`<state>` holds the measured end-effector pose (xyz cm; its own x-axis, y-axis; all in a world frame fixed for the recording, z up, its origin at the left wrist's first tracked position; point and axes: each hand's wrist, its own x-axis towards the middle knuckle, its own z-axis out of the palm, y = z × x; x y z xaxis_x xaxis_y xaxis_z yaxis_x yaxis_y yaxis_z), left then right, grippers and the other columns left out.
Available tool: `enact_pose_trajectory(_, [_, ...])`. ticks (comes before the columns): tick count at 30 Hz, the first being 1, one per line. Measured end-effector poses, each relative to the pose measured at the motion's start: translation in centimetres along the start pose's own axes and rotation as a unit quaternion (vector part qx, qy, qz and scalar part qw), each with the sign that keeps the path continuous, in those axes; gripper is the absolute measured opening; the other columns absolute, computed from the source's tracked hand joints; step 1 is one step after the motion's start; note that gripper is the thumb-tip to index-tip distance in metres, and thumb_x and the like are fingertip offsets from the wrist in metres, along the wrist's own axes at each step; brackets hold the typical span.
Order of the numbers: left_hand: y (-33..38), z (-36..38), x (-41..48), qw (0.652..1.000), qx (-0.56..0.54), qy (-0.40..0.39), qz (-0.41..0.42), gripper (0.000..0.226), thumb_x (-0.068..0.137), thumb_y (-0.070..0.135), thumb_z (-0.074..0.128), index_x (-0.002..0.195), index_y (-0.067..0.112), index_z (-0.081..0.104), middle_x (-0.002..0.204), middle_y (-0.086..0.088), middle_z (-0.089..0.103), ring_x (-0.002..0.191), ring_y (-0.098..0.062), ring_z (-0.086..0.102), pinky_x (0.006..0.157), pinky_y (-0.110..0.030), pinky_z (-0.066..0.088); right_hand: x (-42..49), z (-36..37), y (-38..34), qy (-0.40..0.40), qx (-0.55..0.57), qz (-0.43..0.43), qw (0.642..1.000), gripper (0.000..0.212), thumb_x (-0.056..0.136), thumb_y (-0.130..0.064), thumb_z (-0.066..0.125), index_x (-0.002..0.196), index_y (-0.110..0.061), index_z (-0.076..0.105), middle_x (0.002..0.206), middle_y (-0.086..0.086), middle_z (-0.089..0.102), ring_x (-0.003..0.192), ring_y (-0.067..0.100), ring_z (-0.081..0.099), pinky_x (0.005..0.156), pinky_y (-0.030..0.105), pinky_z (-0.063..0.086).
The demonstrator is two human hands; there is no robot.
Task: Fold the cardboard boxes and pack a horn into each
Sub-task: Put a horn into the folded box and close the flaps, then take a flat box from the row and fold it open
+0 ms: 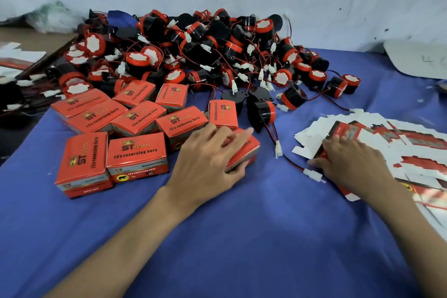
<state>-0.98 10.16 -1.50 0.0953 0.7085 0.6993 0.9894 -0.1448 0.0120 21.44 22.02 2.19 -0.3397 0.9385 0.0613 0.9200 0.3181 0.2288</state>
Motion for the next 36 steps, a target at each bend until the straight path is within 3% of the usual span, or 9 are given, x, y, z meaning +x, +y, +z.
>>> enact_pose_trajectory(6, [0.3,-1.6,0.3,0.980,0.164,-0.034,-0.108,0.028,0.073,0.017,0.069,0.101,0.016,0.068,0.096,-0.010,0.057,0.092,-0.031,0.053,0.089,-0.045,0.042,-0.8,-1.5,-0.6,0.247,0.021,-0.015,0.969,0.017,0.081,0.000,0.053,0.090,-0.008,0.065,0.070,0.016,0.062,0.062,0.037,0.061,0.049,0.029,0.035])
enact_pose_trajectory(8, [0.4,-2.2,0.7,0.997,0.049,0.021,-0.060,0.028,0.079,0.013,0.066,0.107,0.008,0.068,0.105,-0.013,0.060,0.102,-0.029,0.052,0.095,-0.039,0.041,-1.1,-2.6,0.1,0.456,0.161,-0.014,0.875,0.017,0.082,0.005,0.049,0.087,-0.001,0.063,0.058,0.020,0.057,0.048,0.037,0.055,0.048,0.029,0.030])
enact_pose_trajectory(10, [1.3,-3.0,1.6,0.981,-0.172,0.071,-0.060,0.033,0.088,0.022,0.057,0.117,0.008,0.064,0.120,-0.008,0.058,0.115,-0.019,0.051,0.100,-0.026,0.040,-1.2,-3.4,0.0,0.514,0.243,-0.080,0.819,0.017,0.088,0.004,0.046,0.086,0.001,0.063,0.058,0.015,0.057,0.047,0.030,0.050,0.051,0.030,0.027])
enact_pose_trajectory(14, [2.4,-4.2,2.7,0.746,-0.582,-0.081,-0.314,0.044,0.083,0.049,0.055,0.124,0.031,0.057,0.125,0.013,0.062,0.113,-0.003,0.059,0.087,-0.018,0.049,-1.8,-2.2,-3.4,0.318,0.395,-0.216,0.834,0.022,0.089,0.007,0.045,0.083,0.002,0.066,0.063,-0.008,0.053,0.050,0.010,0.048,0.049,0.015,0.034])
enact_pose_trajectory(16, [2.6,-4.0,2.5,0.665,-0.623,-0.233,-0.339,0.036,0.085,0.043,0.055,0.107,0.019,0.068,0.105,0.004,0.071,0.091,-0.010,0.066,0.073,-0.019,0.049,-2.0,-0.9,-4.7,0.261,0.427,-0.221,0.837,0.023,0.094,0.003,0.046,0.079,-0.004,0.062,0.059,-0.016,0.046,0.050,0.009,0.045,0.047,0.012,0.032])
enact_pose_trajectory(20, [2.9,-3.3,1.4,0.520,-0.692,-0.290,-0.409,0.026,0.081,0.023,0.056,0.067,0.017,0.076,0.074,-0.001,0.073,0.065,-0.010,0.068,0.057,-0.015,0.051,-2.1,0.3,-5.8,0.163,0.508,-0.190,0.824,0.032,0.098,-0.028,0.041,0.073,-0.011,0.052,0.054,0.004,0.052,0.048,0.019,0.048,0.049,0.034,0.036])
enact_pose_trajectory(25, [2.8,-2.6,0.9,0.460,-0.755,-0.299,-0.358,0.022,0.091,0.020,0.053,0.098,0.019,0.074,0.098,-0.001,0.072,0.086,-0.012,0.069,0.069,-0.024,0.055,-2.2,-0.1,-6.0,0.108,0.631,-0.130,0.757,0.027,0.091,-0.043,0.046,0.085,-0.020,0.058,0.059,0.000,0.063,0.046,0.009,0.059,0.042,0.019,0.040])
enact_pose_trajectory(31, [4.1,-2.7,0.7,0.532,-0.719,-0.311,-0.321,0.016,0.089,0.018,0.060,0.103,0.024,0.066,0.095,0.007,0.074,0.086,-0.007,0.069,0.071,-0.021,0.054,-2.5,-0.1,-6.2,0.106,0.669,-0.135,0.723,0.020,0.093,-0.045,0.044,0.094,-0.027,0.055,0.052,-0.008,0.056,0.044,0.001,0.050,0.043,0.013,0.035])
enact_pose_trajectory(36, [3.7,-2.4,1.0,0.719,-0.580,-0.246,-0.294,0.038,0.099,-0.010,0.035,0.132,0.000,0.051,0.128,-0.021,0.059,0.120,-0.034,0.055,0.104,-0.045,0.043,-3.1,-0.8,-5.9,0.050,0.644,-0.243,0.724,0.025,0.087,-0.053,0.046,0.100,-0.034,0.055,0.097,-0.010,0.055,0.088,0.007,0.057,0.072,0.017,0.043])
